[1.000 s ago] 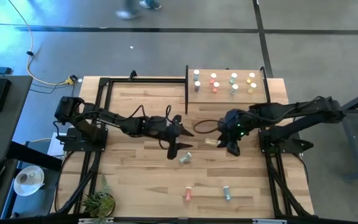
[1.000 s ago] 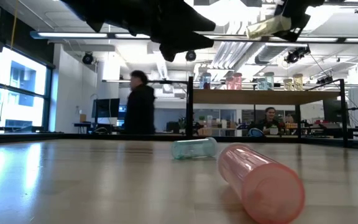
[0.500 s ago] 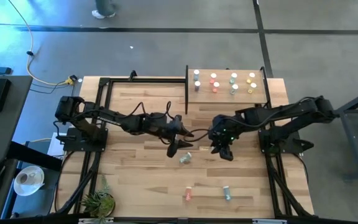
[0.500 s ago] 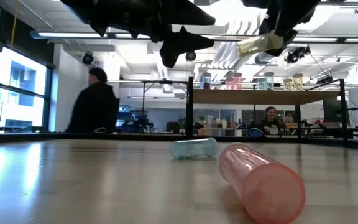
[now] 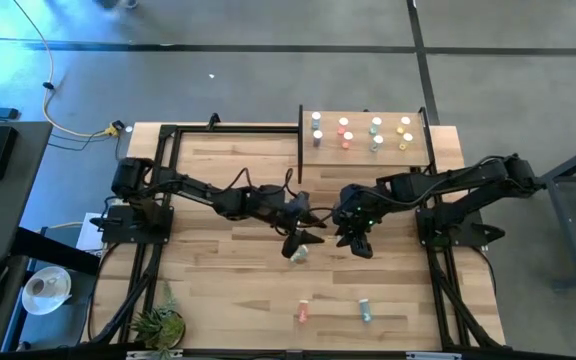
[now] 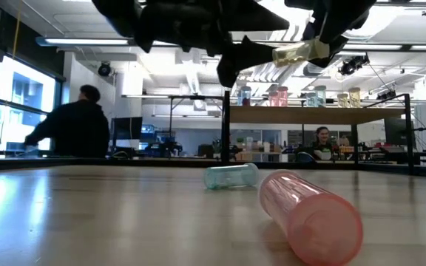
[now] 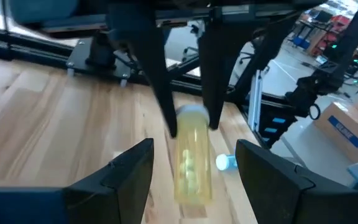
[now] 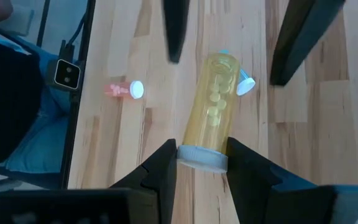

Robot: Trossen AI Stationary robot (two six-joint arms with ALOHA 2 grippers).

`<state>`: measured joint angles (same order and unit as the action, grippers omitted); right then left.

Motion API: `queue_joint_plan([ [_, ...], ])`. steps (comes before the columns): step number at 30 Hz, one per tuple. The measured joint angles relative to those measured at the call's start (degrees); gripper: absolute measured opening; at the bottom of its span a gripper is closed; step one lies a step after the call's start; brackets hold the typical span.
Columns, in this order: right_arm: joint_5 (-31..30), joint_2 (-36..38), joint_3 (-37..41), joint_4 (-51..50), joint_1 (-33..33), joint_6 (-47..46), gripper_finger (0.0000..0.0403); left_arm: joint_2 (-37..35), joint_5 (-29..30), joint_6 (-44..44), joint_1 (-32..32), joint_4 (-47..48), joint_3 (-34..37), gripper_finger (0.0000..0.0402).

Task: Pick and place medicine bottles onto shelf by color
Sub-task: Put the yellow pill bottle on the shelf aligned with the yellow pill bottle

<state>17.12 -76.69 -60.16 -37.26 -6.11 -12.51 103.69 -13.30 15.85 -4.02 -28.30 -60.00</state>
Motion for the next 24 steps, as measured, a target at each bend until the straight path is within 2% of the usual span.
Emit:
queue_joint_plan([
  [7,0.00,0.00,0.00,-0.31,0.00,0.00,0.0108,2.72,-1.94,-0.37,-0.10,4.94,-3.98,0.0216],
  [24,0.00,0.04,0.00,-0.71,0.00,-0.44,0.0108,2.83,-3.26,-1.02,-0.15,7.48,-3.88,0.0213],
])
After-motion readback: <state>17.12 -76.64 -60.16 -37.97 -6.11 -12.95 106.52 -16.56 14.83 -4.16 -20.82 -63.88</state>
